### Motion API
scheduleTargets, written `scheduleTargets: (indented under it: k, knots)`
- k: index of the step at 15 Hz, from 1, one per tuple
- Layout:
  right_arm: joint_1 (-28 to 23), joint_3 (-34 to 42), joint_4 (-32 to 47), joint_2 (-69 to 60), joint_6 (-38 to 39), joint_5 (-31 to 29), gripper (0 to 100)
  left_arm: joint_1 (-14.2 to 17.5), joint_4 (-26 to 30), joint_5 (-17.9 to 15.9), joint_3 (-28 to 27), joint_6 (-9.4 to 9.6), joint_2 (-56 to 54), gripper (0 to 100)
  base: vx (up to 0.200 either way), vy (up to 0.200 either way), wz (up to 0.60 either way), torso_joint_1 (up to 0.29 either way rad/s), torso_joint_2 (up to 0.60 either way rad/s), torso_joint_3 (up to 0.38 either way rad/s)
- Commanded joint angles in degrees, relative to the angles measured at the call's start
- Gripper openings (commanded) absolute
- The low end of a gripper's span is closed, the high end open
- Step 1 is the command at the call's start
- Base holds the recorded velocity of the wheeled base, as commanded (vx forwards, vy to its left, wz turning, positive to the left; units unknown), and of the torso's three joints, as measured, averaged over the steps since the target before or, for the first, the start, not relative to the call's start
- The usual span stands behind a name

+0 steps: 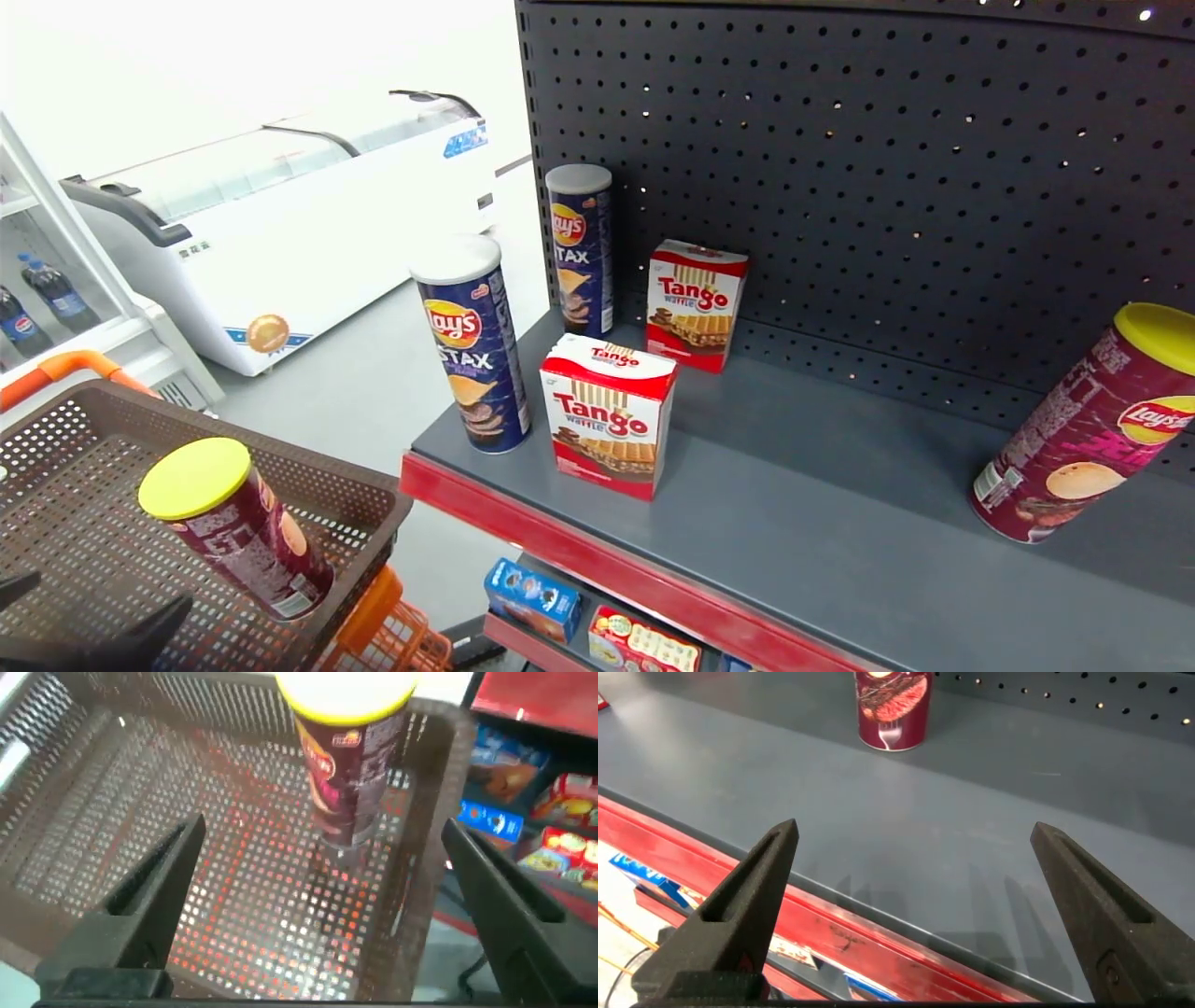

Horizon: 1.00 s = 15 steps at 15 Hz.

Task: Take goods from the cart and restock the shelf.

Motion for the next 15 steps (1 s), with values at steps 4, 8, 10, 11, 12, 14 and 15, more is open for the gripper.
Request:
scheduleTargets:
  k: [4, 8, 10, 11, 12, 14, 15]
  knots:
    - [0.00, 0.00, -0.02, 0.06, -0.04, 0.00, 100, -1.95, -6.85, 0.07, 1.18, -2.65, 11.28, 100, 0.000, 0.000, 0.00, 0.000, 0.00, 0.000]
    - [0.00, 0.00, -0.02, 0.06, -0.04, 0.00, 100, -2.04, -17.57, 0.07, 3.29, -7.48, 19.01, 100, 0.000, 0.000, 0.00, 0.000, 0.00, 0.000]
    - [0.00, 0.00, -0.02, 0.06, -0.04, -0.08, 100, -3.10, -25.48, 0.07, 6.89, -7.66, 21.82, 100, 0.000, 0.000, 0.00, 0.000, 0.00, 0.000]
    - [0.00, 0.00, -0.02, 0.06, -0.04, 0.00, 100, -3.62, -30.05, 0.07, 8.91, -7.66, 23.14, 100, 0.000, 0.000, 0.00, 0.000, 0.00, 0.000]
    - [0.00, 0.00, -0.02, 0.06, -0.04, 0.00, 100, -3.89, -34.27, 0.07, 10.58, -7.66, 24.90, 100, 0.000, 0.000, 0.00, 0.000, 0.00, 0.000]
    - [0.00, 0.00, -0.02, 0.06, -0.04, 0.00, 100, -3.98, -41.65, 0.16, 13.92, -7.57, 28.24, 100, 0.000, 0.000, 0.00, 0.000, 0.00, 0.000]
    - [0.00, 0.00, -0.02, 0.06, -0.04, 0.00, 100, -3.80, -44.64, 0.24, 13.92, -7.57, 30.09, 100, 0.000, 0.000, 0.00, 0.000, 0.00, 0.000]
